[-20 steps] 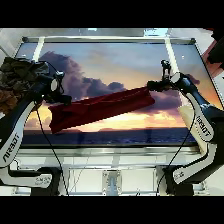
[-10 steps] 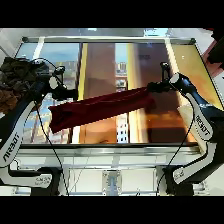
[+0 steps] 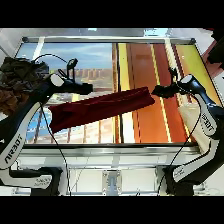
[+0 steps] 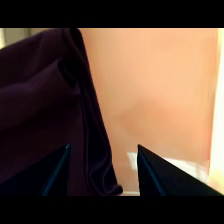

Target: Fold the shirts.

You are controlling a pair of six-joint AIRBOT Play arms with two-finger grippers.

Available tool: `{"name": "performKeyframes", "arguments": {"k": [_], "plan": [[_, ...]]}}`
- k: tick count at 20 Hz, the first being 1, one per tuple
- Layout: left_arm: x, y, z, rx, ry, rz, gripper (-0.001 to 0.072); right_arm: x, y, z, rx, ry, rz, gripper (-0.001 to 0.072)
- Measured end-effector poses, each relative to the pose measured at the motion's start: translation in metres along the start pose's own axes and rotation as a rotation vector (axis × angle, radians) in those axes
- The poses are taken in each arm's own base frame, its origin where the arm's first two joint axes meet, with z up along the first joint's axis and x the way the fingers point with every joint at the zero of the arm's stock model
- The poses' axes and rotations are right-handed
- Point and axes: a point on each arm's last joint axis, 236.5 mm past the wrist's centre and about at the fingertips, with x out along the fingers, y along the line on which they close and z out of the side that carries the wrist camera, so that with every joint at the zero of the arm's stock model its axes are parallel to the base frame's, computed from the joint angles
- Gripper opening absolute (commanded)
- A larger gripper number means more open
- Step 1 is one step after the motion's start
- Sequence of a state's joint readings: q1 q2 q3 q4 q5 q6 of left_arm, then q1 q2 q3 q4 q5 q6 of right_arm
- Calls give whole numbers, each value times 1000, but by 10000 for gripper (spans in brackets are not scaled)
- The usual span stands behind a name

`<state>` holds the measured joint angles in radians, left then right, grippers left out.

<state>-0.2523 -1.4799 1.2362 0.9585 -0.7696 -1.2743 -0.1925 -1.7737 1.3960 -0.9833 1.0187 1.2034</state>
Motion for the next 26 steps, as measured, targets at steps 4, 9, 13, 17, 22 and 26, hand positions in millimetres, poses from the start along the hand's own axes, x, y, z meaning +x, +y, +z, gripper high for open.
{"name": "performKeyframes", "arguments": {"k": [4,9,13,17,22,26], "plan": [[20,-39,-9,48,5,-47,10,8,2,-16,60,64,103,482],[43,-61,-32,77,61,-61,10,23,16,-19,108,79,216,475],[60,-60,-48,50,105,-54,10,37,24,-24,121,101,265,45],[71,-53,-59,8,137,-34,9,27,55,-15,68,61,386,28],[77,-34,-73,-36,188,40,9,-26,101,9,-36,-47,489,28],[83,-20,-91,-56,250,87,9,-77,144,11,-149,-100,536,27]]}}
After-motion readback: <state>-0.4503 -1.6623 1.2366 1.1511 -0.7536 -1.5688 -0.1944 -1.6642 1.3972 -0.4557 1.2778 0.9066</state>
